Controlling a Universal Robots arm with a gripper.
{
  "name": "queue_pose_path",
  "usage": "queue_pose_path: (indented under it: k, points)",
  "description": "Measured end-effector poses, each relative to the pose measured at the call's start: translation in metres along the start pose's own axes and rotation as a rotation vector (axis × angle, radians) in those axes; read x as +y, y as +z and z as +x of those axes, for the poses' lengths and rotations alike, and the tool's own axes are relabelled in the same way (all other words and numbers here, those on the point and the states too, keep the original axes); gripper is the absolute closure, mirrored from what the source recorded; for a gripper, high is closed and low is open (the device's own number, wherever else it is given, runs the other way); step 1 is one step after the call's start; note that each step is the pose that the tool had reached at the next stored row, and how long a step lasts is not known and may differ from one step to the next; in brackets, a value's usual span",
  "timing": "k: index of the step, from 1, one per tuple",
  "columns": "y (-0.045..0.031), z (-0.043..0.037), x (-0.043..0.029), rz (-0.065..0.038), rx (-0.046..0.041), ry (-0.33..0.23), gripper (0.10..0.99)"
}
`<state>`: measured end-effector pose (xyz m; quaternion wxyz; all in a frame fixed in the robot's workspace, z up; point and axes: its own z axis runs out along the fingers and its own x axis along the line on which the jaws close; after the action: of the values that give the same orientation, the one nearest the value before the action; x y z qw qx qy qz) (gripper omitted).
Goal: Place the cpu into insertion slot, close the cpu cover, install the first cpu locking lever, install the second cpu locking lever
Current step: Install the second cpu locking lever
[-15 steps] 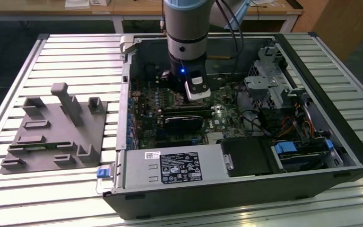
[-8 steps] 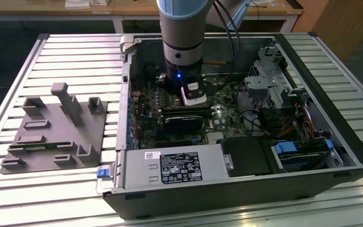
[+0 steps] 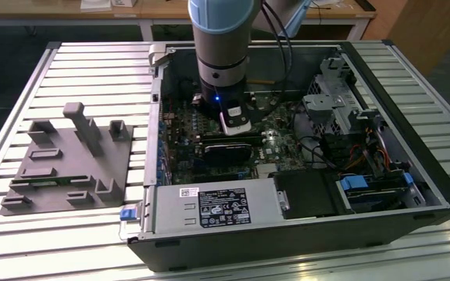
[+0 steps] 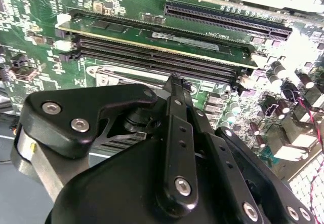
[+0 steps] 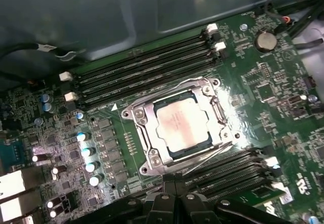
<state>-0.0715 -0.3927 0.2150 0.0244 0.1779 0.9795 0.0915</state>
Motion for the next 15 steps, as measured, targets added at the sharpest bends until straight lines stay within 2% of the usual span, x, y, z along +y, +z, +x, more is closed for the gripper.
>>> queue_pose_path:
  k: [8, 13, 15]
  points:
    - [0.0073, 0.0027, -0.0023, -0.032, 0.0124, -0.001, 0.98]
    - [0.0121, 0.0021, -0.0057, -0.039, 0.0154, -0.001, 0.98]
    - [0.0129, 0.0018, -0.0073, -0.046, 0.0177, -0.001, 0.98]
